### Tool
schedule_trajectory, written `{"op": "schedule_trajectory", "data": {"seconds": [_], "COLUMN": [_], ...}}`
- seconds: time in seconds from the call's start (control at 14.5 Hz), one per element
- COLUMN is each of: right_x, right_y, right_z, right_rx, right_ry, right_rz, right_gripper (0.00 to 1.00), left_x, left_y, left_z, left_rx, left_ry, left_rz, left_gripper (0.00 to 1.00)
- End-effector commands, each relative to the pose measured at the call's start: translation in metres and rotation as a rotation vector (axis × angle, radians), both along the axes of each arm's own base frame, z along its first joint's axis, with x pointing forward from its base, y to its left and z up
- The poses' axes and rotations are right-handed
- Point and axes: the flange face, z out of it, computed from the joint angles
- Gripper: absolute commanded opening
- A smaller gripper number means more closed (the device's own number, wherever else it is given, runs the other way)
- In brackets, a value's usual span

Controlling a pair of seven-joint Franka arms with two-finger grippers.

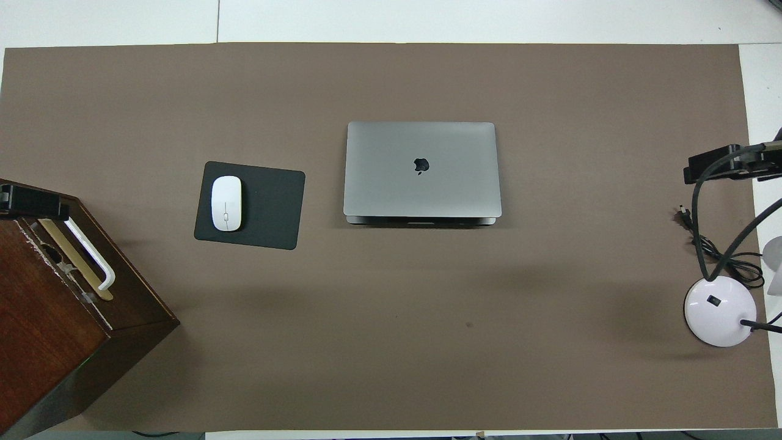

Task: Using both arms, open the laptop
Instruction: 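Move the right arm in from rest toward the silver laptop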

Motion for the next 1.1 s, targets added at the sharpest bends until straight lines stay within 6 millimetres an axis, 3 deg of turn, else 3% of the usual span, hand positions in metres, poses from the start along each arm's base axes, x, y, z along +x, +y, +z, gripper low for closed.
{"op": "schedule_trajectory", "data": {"seconds": [0.0,0.55,1.03], "right_x": [0.007,0.014,0.017], "right_y": [0.0,0.003,0.032], "right_z": [0.002,-0.005,0.005], "right_rx": [0.023,0.024,0.067], "right_ry": [-0.019,-0.024,-0.058], "right_rz": [0.007,0.006,-0.088], "right_gripper": [1.0,1.0,1.0], "left_x": [-0.001,-0.001,-0.002], "left_y": [0.003,0.007,0.004], "left_z": [0.005,0.006,0.003], "left_rx": [0.014,0.012,0.013], "left_ry": [0.001,-0.005,-0.004], "left_rz": [0.008,0.016,0.007], "left_gripper": [1.0,1.0,1.0]}}
